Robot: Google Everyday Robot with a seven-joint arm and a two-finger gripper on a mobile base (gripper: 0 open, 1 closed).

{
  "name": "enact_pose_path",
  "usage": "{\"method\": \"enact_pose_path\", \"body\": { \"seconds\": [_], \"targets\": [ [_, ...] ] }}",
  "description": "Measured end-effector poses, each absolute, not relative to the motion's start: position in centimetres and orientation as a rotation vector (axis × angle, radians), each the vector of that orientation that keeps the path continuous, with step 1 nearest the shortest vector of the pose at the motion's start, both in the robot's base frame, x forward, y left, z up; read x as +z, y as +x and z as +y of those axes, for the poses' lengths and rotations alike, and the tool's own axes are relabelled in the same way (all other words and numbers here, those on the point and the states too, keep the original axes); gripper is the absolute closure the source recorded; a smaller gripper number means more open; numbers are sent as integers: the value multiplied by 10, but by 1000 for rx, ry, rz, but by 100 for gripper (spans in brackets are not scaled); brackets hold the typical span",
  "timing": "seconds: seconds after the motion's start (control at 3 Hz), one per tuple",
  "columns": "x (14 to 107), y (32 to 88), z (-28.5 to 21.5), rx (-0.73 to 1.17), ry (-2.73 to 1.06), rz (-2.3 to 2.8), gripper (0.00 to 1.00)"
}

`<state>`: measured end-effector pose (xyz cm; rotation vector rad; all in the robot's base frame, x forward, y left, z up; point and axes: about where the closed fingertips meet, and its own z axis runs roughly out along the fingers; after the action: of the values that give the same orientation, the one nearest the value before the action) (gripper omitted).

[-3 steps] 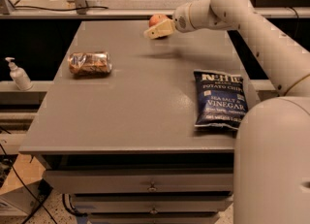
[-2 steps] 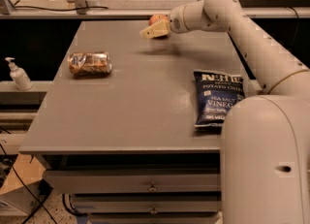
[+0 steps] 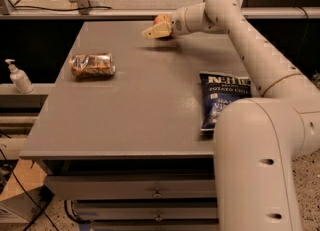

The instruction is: Pick apple

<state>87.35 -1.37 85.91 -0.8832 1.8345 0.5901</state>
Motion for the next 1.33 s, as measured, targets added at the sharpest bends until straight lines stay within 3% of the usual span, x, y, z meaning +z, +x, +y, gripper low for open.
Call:
{"method": "enact_pose_path", "body": {
  "seconds": [1.0,1.33],
  "targets": [
    [901,857,-46,499,-877,1766,87],
    [969,821,-58,440,-937,1650,100]
  ]
}}
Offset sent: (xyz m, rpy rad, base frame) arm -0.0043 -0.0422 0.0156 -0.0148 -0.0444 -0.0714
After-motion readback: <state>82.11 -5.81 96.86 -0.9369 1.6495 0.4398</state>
